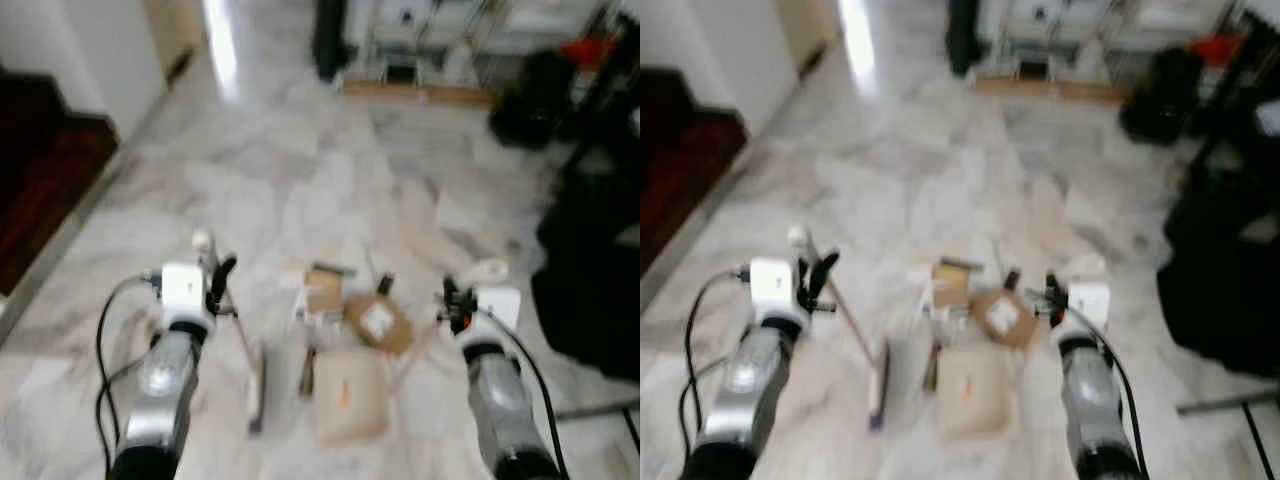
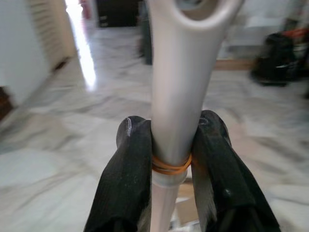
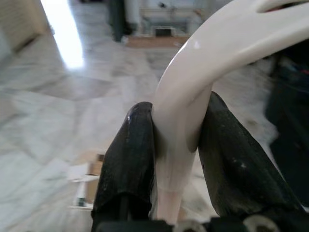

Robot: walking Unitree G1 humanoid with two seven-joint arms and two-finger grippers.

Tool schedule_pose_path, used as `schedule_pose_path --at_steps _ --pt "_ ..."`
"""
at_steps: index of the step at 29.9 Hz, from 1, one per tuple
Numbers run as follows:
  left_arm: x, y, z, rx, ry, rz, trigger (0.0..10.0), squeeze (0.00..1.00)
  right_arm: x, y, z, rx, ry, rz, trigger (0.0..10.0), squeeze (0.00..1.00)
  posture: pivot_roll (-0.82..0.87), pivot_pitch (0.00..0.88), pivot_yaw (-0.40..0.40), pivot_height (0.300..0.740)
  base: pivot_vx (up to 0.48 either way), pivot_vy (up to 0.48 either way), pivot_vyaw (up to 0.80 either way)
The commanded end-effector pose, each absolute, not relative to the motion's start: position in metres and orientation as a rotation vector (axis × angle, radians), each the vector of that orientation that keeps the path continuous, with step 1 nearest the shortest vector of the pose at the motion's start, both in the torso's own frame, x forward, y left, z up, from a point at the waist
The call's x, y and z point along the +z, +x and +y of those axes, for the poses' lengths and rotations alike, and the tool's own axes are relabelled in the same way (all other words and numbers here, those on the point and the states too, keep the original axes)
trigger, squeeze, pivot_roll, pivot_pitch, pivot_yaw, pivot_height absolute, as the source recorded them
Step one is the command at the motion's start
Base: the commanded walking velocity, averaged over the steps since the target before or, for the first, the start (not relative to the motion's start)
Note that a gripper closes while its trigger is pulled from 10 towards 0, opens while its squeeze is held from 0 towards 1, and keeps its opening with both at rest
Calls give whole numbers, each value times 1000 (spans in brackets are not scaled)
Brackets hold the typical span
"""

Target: Sweep floor

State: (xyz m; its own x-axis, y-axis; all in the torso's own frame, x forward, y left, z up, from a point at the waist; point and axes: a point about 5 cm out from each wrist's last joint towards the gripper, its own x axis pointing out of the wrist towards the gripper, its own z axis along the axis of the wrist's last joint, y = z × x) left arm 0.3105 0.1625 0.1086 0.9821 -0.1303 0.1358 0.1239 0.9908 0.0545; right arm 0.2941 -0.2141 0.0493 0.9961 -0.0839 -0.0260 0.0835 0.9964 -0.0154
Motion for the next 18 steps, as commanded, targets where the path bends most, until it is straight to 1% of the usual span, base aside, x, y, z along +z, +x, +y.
schedule_pose_path --at_steps 1,6,13,18 --pt "113 310 167 -123 58 -163 10000 0 58 299 -211 -73 -28 -15 10000 0 -10 105 -52 740 300 0 0" --pt "115 310 167 -122 63 -174 10000 0 58 299 -211 -72 -26 -16 10000 0 -8 101 -52 740 285 0 0" --pt "118 311 168 -115 66 -190 10000 0 58 300 -210 -67 -25 -15 10000 0 -9 97 -51 740 0 0 0" --pt "132 312 171 -96 62 -248 10000 0 58 300 -210 -65 -28 -15 10000 0 -9 96 -50 740 0 0 0"
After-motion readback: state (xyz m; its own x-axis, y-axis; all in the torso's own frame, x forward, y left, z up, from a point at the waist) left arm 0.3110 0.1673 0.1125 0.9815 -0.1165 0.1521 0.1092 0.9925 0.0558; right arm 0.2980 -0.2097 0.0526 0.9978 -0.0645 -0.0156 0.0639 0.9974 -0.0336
